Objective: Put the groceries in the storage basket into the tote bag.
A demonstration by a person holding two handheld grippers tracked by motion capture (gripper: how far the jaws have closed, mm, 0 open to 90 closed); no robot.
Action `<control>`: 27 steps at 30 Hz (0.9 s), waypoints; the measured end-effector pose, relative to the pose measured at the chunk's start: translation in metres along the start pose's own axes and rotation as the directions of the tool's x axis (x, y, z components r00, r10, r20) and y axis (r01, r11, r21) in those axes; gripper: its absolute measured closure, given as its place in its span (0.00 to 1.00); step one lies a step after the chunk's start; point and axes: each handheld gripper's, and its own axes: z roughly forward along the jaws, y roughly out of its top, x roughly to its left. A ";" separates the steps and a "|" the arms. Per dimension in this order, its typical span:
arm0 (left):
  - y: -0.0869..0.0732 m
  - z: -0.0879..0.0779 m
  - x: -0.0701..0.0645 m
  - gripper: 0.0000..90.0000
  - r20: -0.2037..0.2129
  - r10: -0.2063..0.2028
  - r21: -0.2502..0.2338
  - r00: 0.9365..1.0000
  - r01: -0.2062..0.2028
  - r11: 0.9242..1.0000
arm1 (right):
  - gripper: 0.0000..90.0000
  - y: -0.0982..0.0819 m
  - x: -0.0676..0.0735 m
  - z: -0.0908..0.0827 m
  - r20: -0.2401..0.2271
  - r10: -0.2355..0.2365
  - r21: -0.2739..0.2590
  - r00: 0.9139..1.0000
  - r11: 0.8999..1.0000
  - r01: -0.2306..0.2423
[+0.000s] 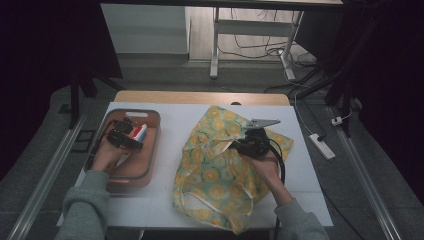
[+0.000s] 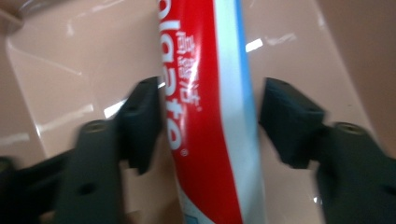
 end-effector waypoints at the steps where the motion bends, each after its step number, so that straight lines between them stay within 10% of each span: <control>1: 0.000 0.000 0.001 0.52 0.013 -0.005 0.000 1.000 0.005 1.000 | 0.98 0.000 0.000 0.000 0.000 0.002 0.000 1.000 1.000 -0.002; 21: -0.005 -0.005 0.006 0.81 0.105 -0.016 0.000 0.994 0.017 1.000 | 0.98 -0.002 -0.001 -0.001 0.007 0.000 -0.006 1.000 1.000 0.000; 27: -0.008 -0.026 0.008 0.81 0.150 -0.010 -0.101 0.989 0.025 0.995 | 0.98 -0.002 -0.002 -0.003 0.013 0.003 -0.015 1.000 1.000 -0.003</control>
